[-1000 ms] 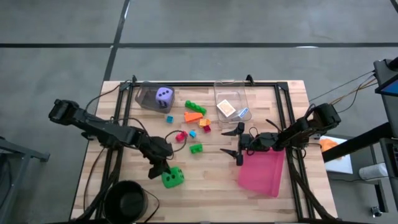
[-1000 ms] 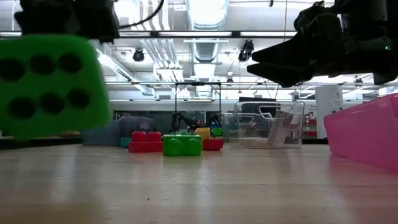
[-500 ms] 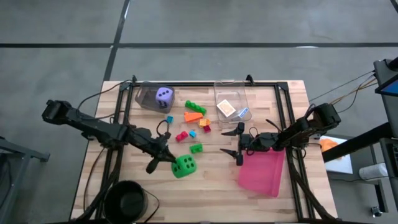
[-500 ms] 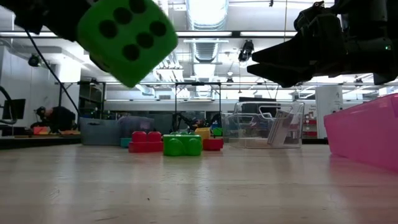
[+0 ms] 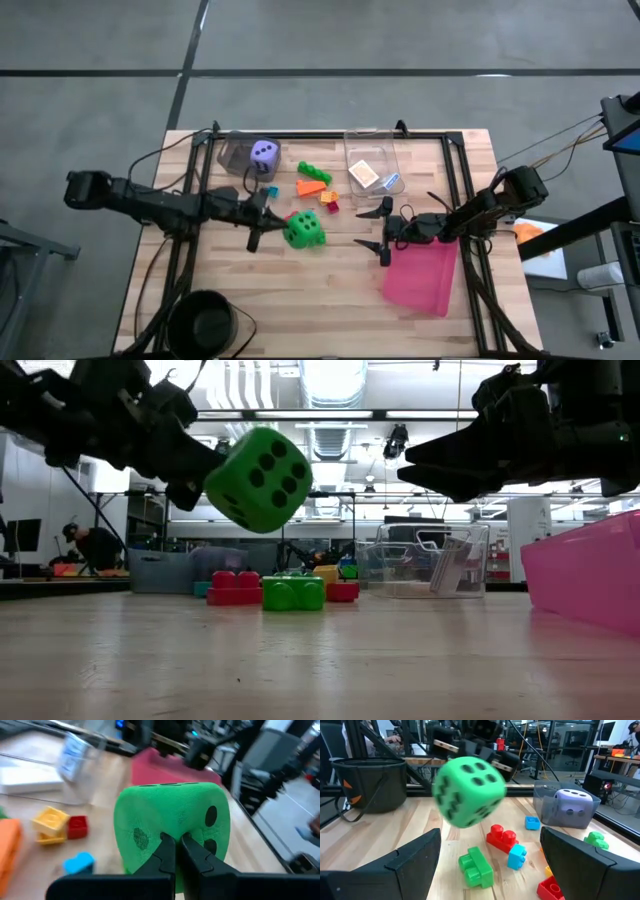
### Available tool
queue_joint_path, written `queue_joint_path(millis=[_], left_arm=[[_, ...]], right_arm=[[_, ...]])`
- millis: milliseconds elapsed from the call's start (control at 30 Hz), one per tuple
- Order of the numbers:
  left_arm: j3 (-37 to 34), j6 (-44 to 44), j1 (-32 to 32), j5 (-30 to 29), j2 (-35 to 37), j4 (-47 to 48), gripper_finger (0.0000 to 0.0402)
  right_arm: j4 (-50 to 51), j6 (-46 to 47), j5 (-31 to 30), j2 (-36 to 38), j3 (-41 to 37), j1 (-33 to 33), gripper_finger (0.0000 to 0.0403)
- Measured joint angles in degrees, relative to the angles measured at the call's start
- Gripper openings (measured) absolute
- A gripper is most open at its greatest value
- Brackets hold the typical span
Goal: Pick & Place Toys
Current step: Put the green die into the black bin
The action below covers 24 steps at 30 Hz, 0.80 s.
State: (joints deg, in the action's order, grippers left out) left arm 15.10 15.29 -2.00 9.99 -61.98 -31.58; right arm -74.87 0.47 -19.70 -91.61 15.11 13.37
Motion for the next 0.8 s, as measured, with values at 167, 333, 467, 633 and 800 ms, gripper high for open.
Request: queue_joint_path(millis=[167,333,467,633,800], left_arm=[[-0.56,-0.09,-3.66,-4.90,0.68,-1.45,0.0000],[-0.54,-0.94,-4.43,-15.77,1.93,-1.25,0.0000],[-0.54,-0.68,-4.48,-25.38,2.99,0.07,0.0000],[-0.49,-0.47,-4.47,-36.98,5.43,4.01,0.0000],[-0.49,-0.30,-4.46,-48.03,8.54,8.91,0.0000]], right_arm=[[0.17,-0.01,0.00,0.00,-0.02,0.00,0.0340],[0.55,0.00,0.00,0.00,-0.02,0.00,0.0340],[0.60,0.00,0.00,0.00,-0.02,0.00,0.0340],[1.03,0.00,0.00,0.00,-0.02,0.00,0.0340],[1.04,0.00,0.00,0.00,-0.02,0.00,0.0340]])
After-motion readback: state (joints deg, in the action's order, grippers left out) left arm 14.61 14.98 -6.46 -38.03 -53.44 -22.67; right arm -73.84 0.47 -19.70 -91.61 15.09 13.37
